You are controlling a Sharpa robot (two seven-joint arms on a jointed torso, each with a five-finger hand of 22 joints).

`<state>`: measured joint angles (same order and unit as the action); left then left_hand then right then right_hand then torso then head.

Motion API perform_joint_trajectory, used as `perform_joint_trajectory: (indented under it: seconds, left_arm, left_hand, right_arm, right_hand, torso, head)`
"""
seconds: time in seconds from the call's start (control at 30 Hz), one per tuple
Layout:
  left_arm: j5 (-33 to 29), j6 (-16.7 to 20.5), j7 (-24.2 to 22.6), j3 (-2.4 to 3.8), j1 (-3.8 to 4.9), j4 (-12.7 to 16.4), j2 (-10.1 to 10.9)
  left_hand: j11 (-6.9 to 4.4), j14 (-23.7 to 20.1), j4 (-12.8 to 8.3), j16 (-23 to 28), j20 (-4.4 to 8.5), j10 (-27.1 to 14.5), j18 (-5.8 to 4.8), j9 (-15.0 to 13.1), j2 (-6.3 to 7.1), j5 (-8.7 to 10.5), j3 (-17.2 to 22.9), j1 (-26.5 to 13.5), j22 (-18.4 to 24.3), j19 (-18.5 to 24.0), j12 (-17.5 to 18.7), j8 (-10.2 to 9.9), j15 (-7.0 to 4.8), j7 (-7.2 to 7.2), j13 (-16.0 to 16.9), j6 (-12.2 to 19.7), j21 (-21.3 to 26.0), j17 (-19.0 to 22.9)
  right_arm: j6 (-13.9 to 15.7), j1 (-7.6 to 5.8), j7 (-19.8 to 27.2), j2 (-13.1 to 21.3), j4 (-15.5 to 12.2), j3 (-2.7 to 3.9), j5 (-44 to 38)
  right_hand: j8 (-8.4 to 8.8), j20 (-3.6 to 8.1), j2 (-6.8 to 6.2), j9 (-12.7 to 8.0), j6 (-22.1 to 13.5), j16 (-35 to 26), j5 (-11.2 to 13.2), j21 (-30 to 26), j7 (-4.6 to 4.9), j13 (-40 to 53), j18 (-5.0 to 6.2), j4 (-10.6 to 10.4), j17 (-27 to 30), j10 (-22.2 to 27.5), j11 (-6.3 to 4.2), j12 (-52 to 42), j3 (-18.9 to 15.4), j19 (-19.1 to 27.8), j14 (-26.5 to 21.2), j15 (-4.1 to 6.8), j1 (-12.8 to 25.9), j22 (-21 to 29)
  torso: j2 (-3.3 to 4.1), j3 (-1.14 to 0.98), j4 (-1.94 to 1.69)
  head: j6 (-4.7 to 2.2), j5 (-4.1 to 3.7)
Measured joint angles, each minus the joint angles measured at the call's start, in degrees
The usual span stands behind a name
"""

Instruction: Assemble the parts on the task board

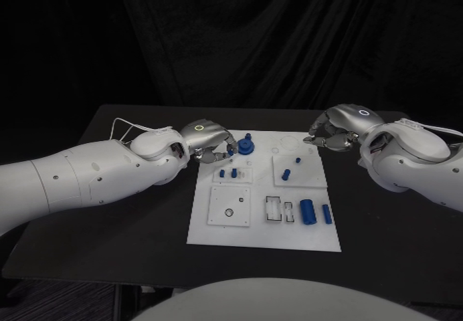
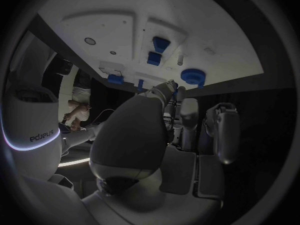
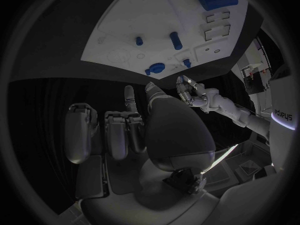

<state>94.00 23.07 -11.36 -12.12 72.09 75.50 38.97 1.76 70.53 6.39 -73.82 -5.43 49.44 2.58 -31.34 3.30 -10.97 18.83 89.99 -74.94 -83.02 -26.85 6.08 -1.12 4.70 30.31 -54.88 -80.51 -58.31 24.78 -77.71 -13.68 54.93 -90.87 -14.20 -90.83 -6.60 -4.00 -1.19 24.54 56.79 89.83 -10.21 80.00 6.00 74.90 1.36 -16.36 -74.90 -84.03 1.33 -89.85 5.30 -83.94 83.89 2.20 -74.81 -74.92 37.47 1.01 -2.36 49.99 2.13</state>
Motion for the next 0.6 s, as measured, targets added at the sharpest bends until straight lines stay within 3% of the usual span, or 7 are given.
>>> perform_joint_trajectory:
  seconds: [0.27, 0.6]
  left_arm:
    - [0.01, -0.88, 0.50, 0.00, 0.00, -0.54, -0.01]
    - [0.02, -2.59, 0.77, 0.00, -0.51, -2.60, -1.87]
  left_hand:
    - [0.00, -0.20, 0.00, 0.00, 0.00, 0.00, 0.00, 0.02, 0.30, -0.05, 0.00, -0.30, 0.01, 0.00, 0.07, -0.01, 0.21, 0.00, -0.13, 0.00, 0.00, 0.12]
    - [0.00, -0.46, 0.00, 0.28, -0.04, 0.00, 0.01, 0.02, 0.30, -0.05, 0.00, -0.30, 0.01, 0.04, 0.08, -0.04, 0.04, 0.00, -0.24, 0.01, 0.28, 0.55]
  right_arm:
    - [-0.23, 0.40, 0.05, 0.06, 0.01, -0.01, 0.31]
    - [-0.43, 0.47, 0.10, 0.00, 0.03, 0.00, 0.50]
  right_hand:
    - [0.24, 0.00, 0.07, -0.07, 0.00, 0.00, 0.00, 0.00, 0.00, 0.00, 0.00, 0.00, 0.00, 0.00, 0.00, 0.00, 0.00, 0.00, 0.00, 0.00, -0.07, 0.00]
    - [0.24, 0.00, 0.07, -0.06, 0.00, 0.00, 0.00, 0.00, 0.00, 0.00, 0.00, 0.00, 0.00, 0.00, 0.00, 0.00, 0.00, 0.00, 0.00, 0.00, -0.07, 0.01]
  torso:
    - [0.03, -0.02, -0.09]
    - [0.04, -0.02, -0.18]
  head:
    - [0.00, -0.07]
    - [0.00, -0.12]
